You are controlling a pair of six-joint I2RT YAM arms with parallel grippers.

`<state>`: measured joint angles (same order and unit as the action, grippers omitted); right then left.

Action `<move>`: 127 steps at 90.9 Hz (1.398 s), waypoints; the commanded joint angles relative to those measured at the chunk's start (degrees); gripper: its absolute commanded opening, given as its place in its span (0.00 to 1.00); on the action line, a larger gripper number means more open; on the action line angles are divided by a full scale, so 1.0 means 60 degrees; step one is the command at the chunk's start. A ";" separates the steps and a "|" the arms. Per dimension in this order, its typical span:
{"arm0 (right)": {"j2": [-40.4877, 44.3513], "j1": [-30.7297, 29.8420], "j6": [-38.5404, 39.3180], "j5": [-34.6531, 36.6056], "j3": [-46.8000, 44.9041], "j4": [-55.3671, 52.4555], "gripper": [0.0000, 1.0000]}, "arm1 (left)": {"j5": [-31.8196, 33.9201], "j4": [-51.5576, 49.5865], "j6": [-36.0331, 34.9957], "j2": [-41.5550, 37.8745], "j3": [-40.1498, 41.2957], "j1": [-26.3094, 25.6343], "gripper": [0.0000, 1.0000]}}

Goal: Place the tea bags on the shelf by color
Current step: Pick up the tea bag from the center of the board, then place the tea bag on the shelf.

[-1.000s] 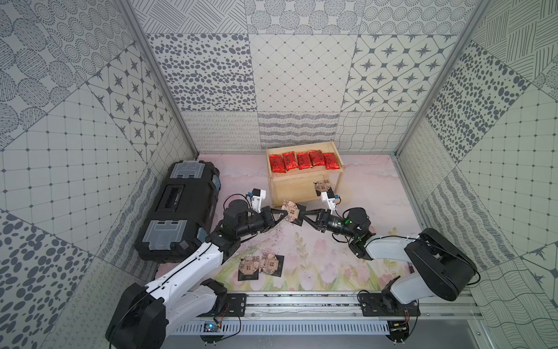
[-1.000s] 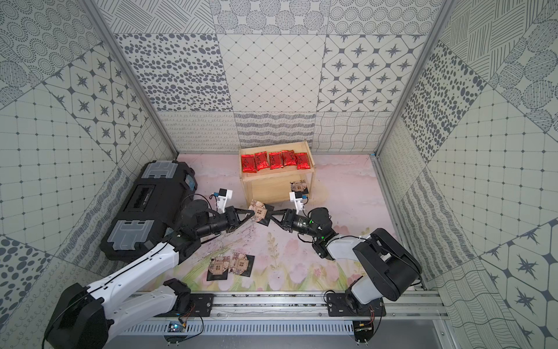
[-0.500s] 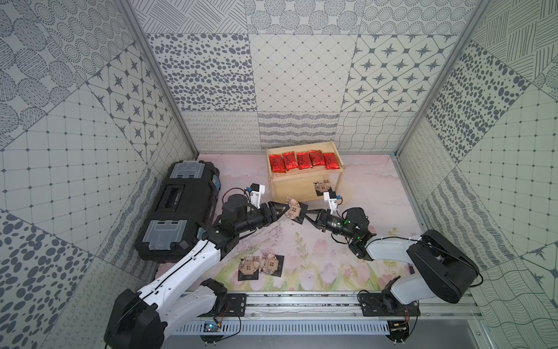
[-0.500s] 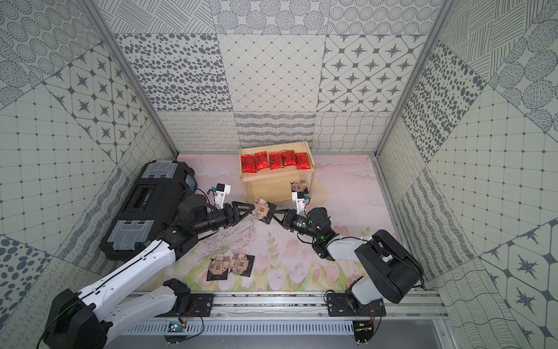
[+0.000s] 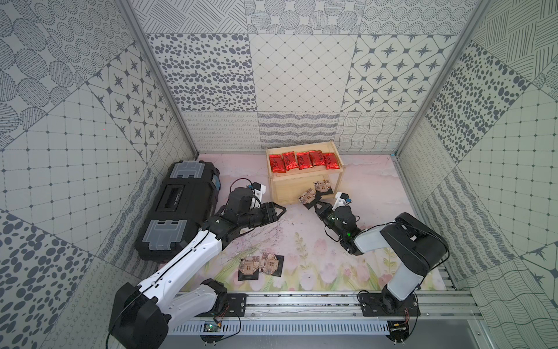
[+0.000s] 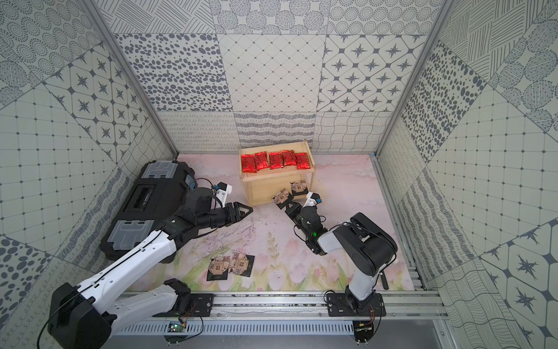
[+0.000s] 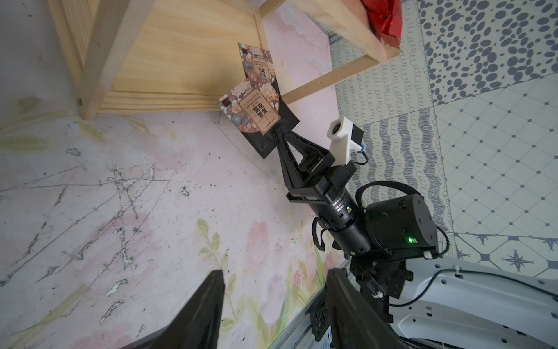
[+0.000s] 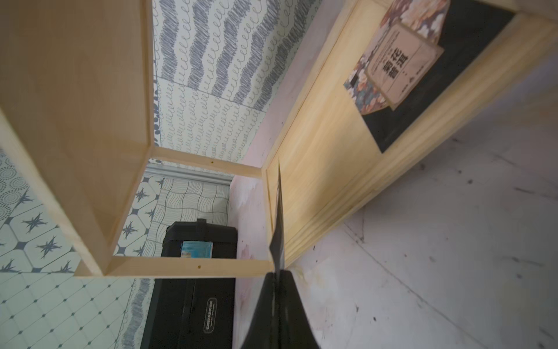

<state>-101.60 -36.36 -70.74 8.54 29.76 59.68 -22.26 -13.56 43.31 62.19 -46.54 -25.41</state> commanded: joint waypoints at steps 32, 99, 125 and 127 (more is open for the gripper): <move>-0.2004 0.0054 -0.0202 0.1889 0.1969 0.0606 0.00 | 0.0217 -0.0948 -0.0671 -0.0280 0.0071 0.0067 0.59; -0.2920 0.0088 -0.0117 0.2531 0.3168 -0.0595 0.02 | 0.0035 -0.0854 -0.0656 -0.0307 0.0170 0.0135 0.59; -0.2858 0.0013 -0.0061 0.2661 0.2957 -0.0802 0.05 | -0.0040 -0.0757 -0.0639 -0.0317 0.0231 0.0161 0.59; -0.2824 -0.0011 -0.0046 0.2663 0.2952 -0.0823 0.07 | -0.0040 -0.0750 -0.0630 -0.0317 0.0240 0.0158 0.59</move>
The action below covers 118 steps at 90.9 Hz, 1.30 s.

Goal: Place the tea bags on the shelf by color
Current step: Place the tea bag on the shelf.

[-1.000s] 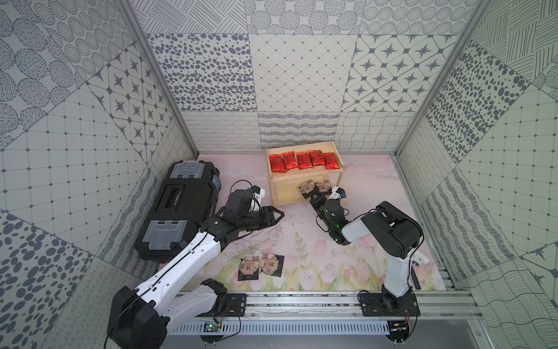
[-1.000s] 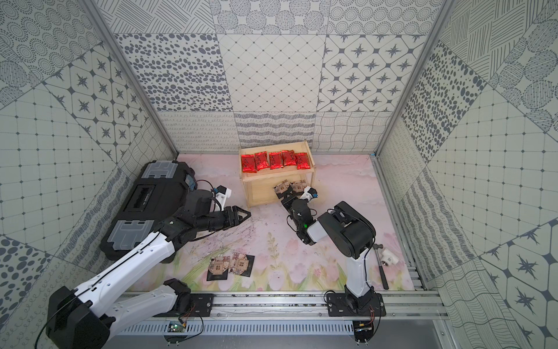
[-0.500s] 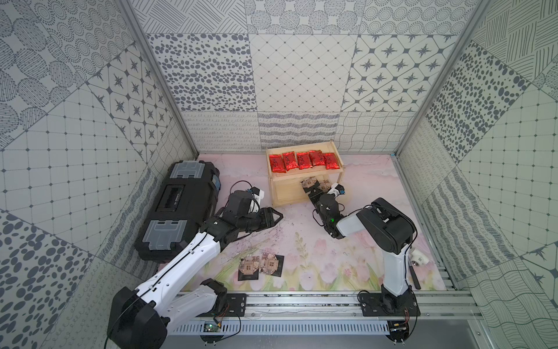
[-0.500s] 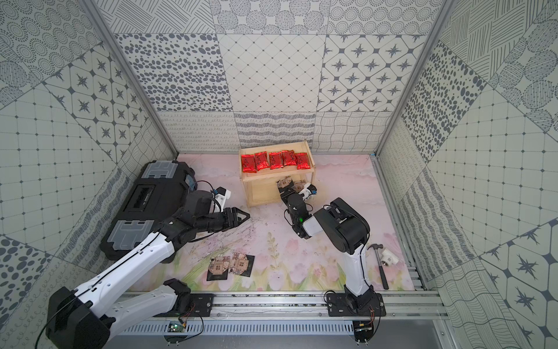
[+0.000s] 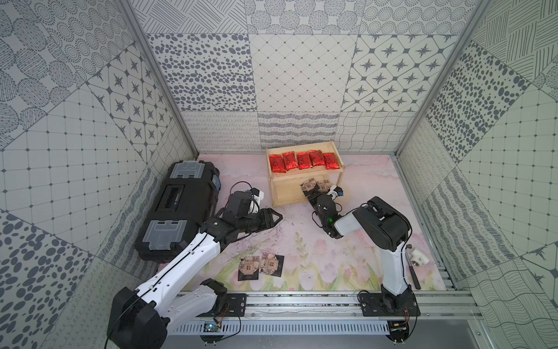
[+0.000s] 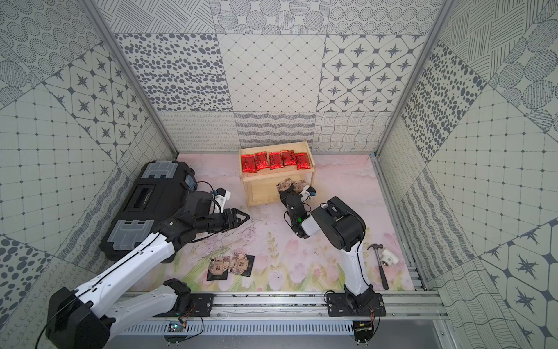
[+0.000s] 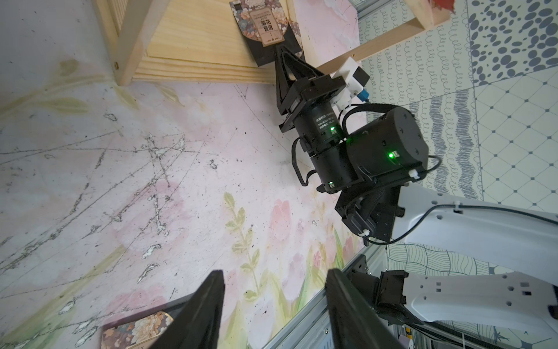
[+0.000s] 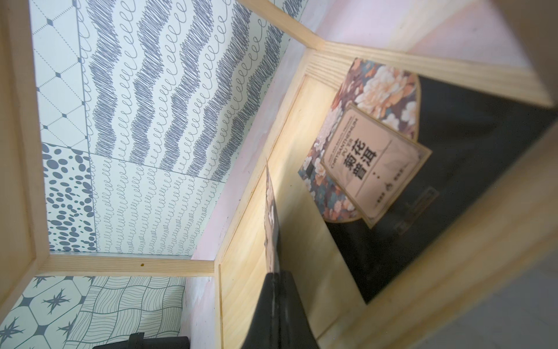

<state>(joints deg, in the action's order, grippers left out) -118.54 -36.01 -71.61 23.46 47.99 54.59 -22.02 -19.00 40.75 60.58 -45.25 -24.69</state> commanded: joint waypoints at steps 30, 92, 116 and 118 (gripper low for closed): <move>0.0528 -0.0294 0.0255 0.0318 -0.0261 -0.0596 0.24 | -0.0122 0.0278 -0.0174 -0.0099 0.0092 0.0086 0.59; 0.1891 -0.0402 -0.0772 0.0077 0.0386 -0.4791 0.57 | -0.0125 0.0384 -0.0135 -0.0274 0.0202 0.0116 0.59; 0.3328 -0.0447 0.1094 -0.2162 -0.0331 -0.4590 0.55 | 0.0208 -0.0053 -0.0252 -0.0560 0.0118 0.0113 0.59; 0.3466 -0.0478 0.1473 -0.2543 -0.0390 -0.4624 0.54 | 0.0263 -0.0150 -0.0275 -0.0593 0.0109 0.0115 0.59</move>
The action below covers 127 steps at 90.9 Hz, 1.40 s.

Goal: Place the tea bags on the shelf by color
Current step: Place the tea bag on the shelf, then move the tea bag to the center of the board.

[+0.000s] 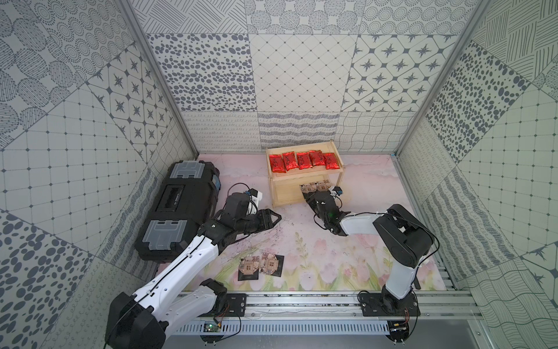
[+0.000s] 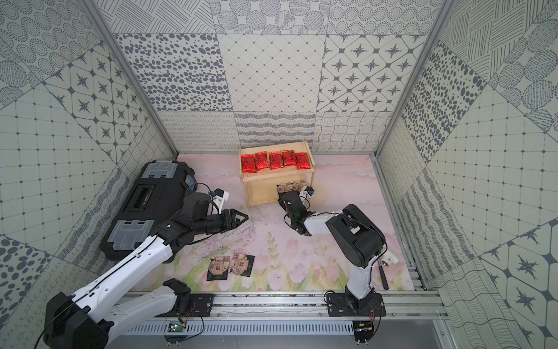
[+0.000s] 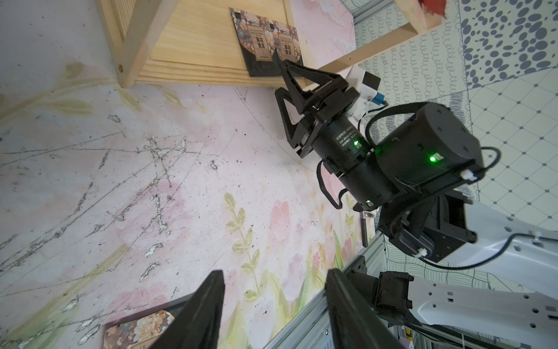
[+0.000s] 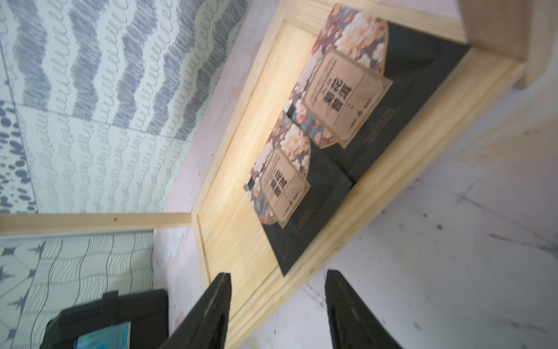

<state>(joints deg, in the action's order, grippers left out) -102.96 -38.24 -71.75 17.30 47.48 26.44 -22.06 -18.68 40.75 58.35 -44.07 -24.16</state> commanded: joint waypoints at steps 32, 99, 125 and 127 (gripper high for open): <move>0.2558 -0.3759 0.8699 -0.2204 -0.0887 -0.2239 0.58 | 0.1840 -0.2232 -0.0196 -0.1074 -0.0079 0.0136 0.60; -0.0525 -0.6295 1.2500 0.0135 0.0382 -0.1652 0.73 | 0.2649 -0.2973 -0.0153 -0.1299 -0.0050 0.0884 0.60; -0.0654 -0.5660 1.1573 0.0333 -0.0133 -0.1368 0.73 | 0.2472 -0.2775 -0.0020 -0.1368 0.0283 0.0889 0.60; -0.0609 -0.5607 1.1440 0.0407 -0.0183 -0.1369 0.73 | 0.2435 -0.2757 0.0021 -0.1384 0.0340 0.0881 0.60</move>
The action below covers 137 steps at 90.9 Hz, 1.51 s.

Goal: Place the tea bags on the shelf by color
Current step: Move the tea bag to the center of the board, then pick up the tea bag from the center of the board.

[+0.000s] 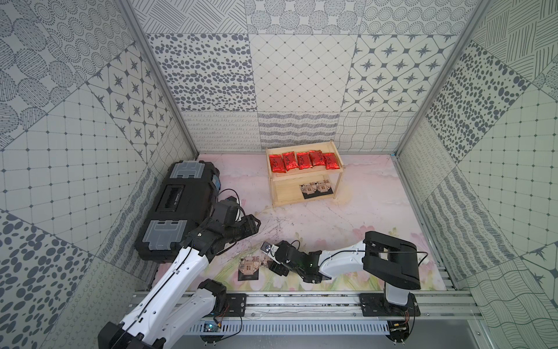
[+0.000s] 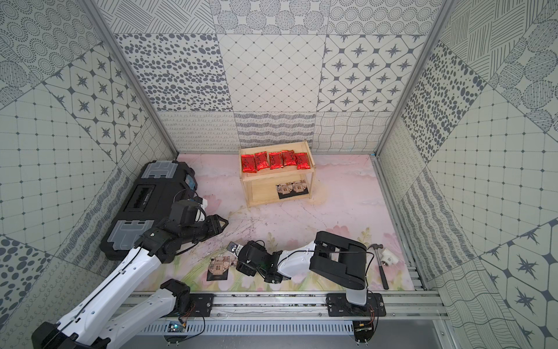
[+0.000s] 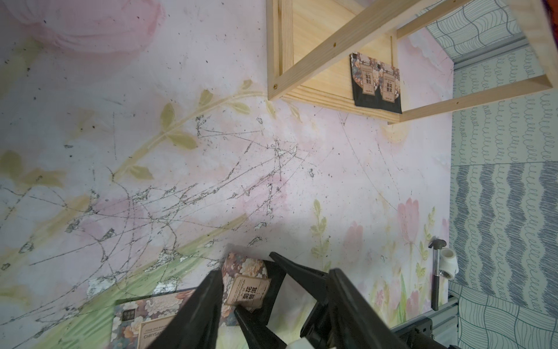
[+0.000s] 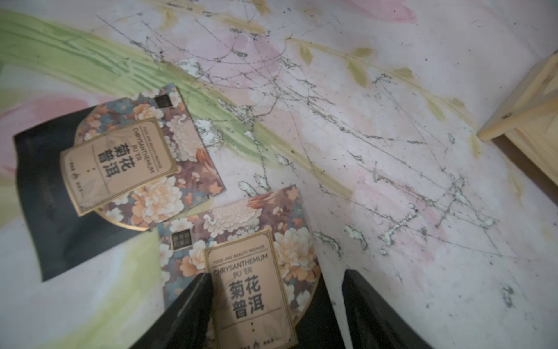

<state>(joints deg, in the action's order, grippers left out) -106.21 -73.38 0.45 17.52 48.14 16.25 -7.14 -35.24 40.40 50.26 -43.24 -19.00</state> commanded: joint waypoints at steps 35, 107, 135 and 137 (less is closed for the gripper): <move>0.2406 0.1819 -0.3779 -0.1309 -0.1098 -0.0138 0.72 | -0.1826 0.2242 0.1019 0.0306 0.1833 -0.0439 0.59; 0.2263 0.4931 -0.8803 -0.7256 -0.3984 0.3957 0.49 | -0.1784 0.5706 0.0971 0.3790 0.2365 -0.2267 0.57; 0.1571 0.4996 -0.9195 -0.7711 -0.3922 0.4418 0.46 | -0.1353 0.5974 0.0948 0.3908 0.2972 -0.2261 0.56; 0.1522 0.4998 -0.9236 -0.7736 -0.3911 0.4438 0.45 | -0.1347 0.6009 0.0951 0.3923 0.3021 -0.2255 0.56</move>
<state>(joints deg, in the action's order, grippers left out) -95.44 -43.64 -53.43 -27.07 24.60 38.76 -16.80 -3.20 47.11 73.14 -26.79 -32.25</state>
